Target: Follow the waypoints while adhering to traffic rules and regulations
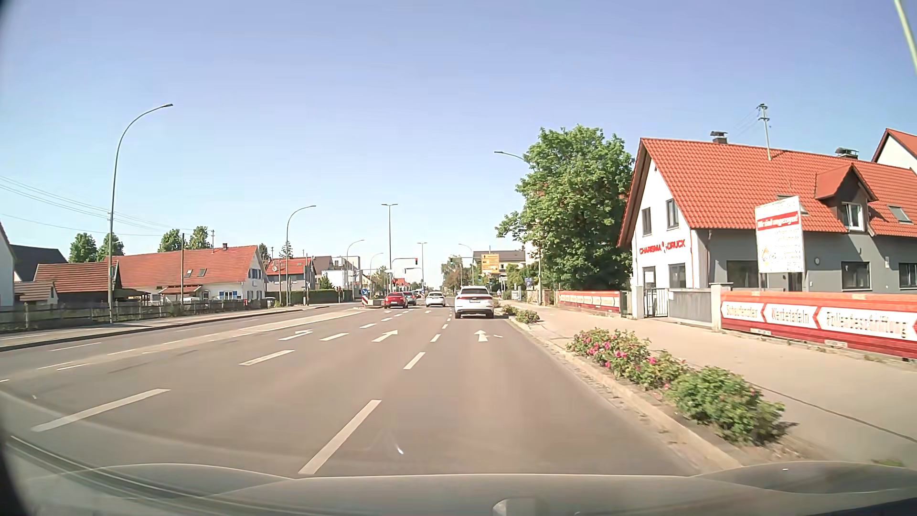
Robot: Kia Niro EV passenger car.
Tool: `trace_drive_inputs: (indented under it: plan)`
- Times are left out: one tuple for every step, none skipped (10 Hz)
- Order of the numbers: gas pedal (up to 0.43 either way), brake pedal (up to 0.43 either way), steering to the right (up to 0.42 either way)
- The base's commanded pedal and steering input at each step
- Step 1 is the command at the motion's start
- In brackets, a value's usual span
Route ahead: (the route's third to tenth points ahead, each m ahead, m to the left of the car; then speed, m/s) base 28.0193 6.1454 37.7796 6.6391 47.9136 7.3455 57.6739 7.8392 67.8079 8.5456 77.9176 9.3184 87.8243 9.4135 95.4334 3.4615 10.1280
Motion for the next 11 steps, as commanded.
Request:
trace_drive_inputs:
  plan:
    - [0.138, 0.0, -0.008]
    - [0.138, 0.0, -0.008]
    - [0.138, 0.0, -0.007]
    - [0.138, 0.0, -0.007]
    - [0.138, 0.0, -0.006]
    - [0.138, 0.0, -0.006]
    - [0.138, 0.0, -0.006]
    - [0.138, 0.0, -0.006]
    - [0.138, 0.0, -0.006]
    - [0.138, 0.0, -0.006]
    - [0.138, 0.0, -0.006]
